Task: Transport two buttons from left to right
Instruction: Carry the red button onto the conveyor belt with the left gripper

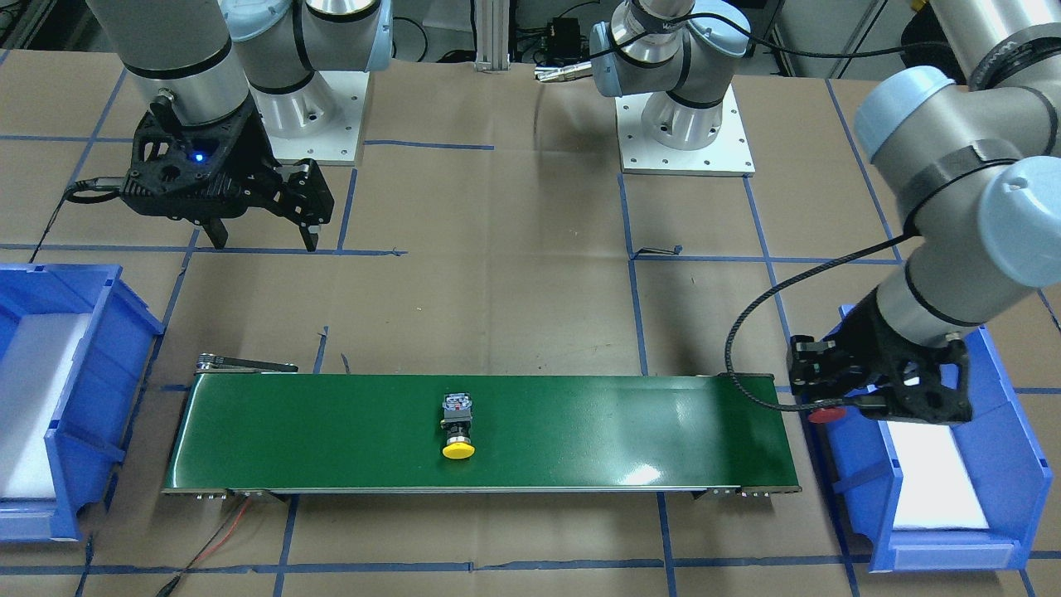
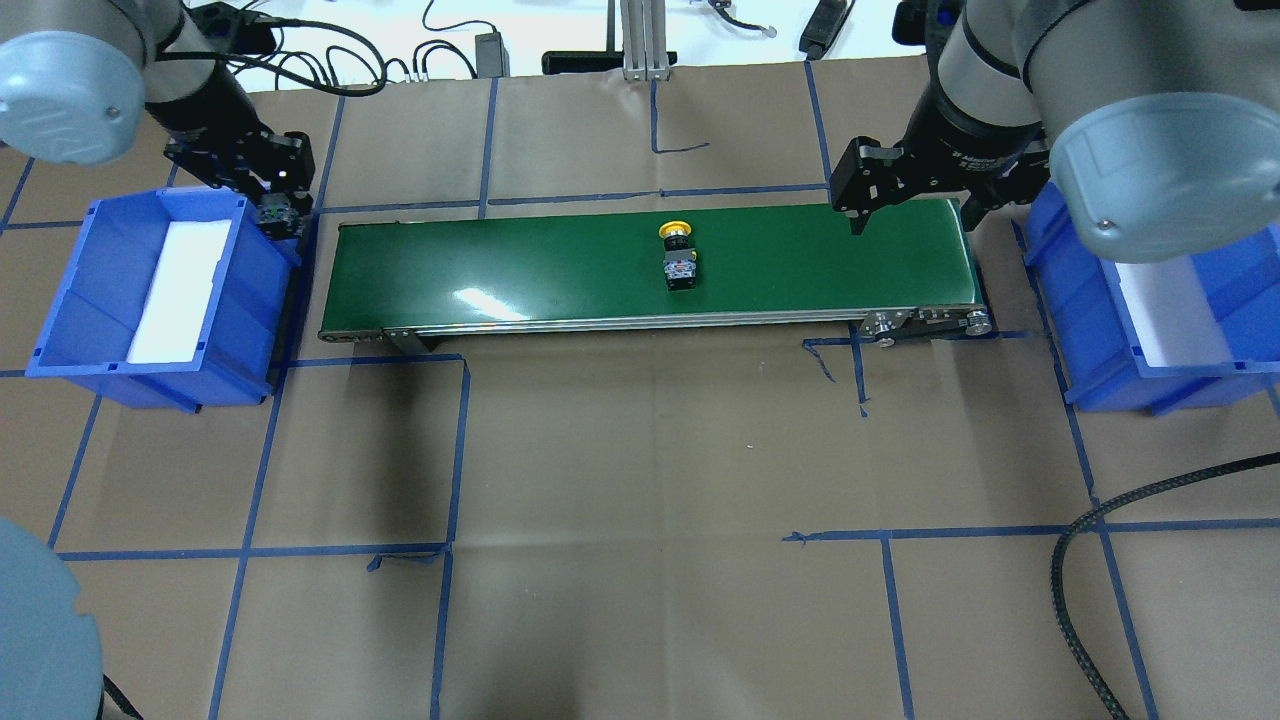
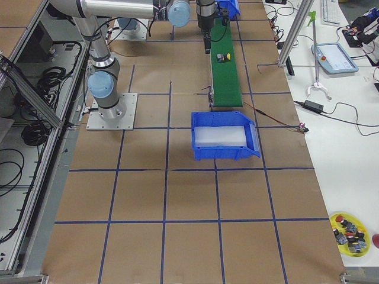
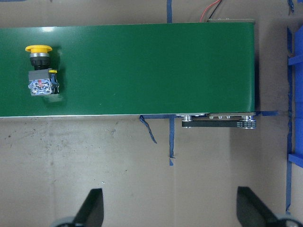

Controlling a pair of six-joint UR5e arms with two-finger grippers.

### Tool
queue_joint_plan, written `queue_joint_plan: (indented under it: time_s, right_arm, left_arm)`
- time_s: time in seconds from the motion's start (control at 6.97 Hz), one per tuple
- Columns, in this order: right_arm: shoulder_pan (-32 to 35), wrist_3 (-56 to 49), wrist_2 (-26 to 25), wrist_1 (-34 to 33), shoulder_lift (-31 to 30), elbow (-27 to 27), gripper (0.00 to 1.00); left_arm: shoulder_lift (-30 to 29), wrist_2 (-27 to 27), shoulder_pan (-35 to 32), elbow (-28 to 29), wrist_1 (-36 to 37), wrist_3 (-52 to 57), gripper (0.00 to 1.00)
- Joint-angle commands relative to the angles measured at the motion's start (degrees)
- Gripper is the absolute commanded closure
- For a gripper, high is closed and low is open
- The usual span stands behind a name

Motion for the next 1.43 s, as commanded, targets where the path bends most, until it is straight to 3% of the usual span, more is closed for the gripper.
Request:
queue_joint_plan:
  time_s: [0.0, 0.43, 0.57, 0.72, 0.86, 1.15, 1.29]
  right_arm:
    - [0.00, 0.00, 0.19, 0.02, 0.00, -0.05, 0.00]
    - [-0.09, -0.09, -0.42, 0.19, 0.00, -0.14, 0.00]
    - [-0.09, 0.00, -0.16, 0.10, 0.00, -0.05, 0.00]
    - [-0.09, 0.00, 0.02, 0.19, 0.00, 0.12, 0.00]
    - [-0.09, 0.00, 0.11, 0.19, 0.00, 0.12, 0.00]
    - [-0.09, 0.00, 0.11, 0.10, 0.00, 0.12, 0.00]
    - [-0.09, 0.00, 0.02, 0.10, 0.00, 0.12, 0.00]
  left_arm:
    - [-1.47, 0.19, -4.71, -4.47, 7.02, -6.42, 0.86]
    - [-4.63, 0.28, -5.78, -14.04, 22.67, -8.02, 0.86]
    - [-4.99, 0.28, -5.87, -14.33, 23.15, -8.02, 0.86]
    - [-5.00, 0.28, -5.87, -14.16, 23.15, -8.02, 0.78]
    - [-5.00, 0.10, -5.87, -13.64, 23.33, -8.02, 0.02]
    - [-3.51, 0.10, -5.78, -8.66, 20.28, -7.67, 0.00]
    - [-2.02, 0.19, -6.13, -4.01, 12.68, -7.67, 0.00]
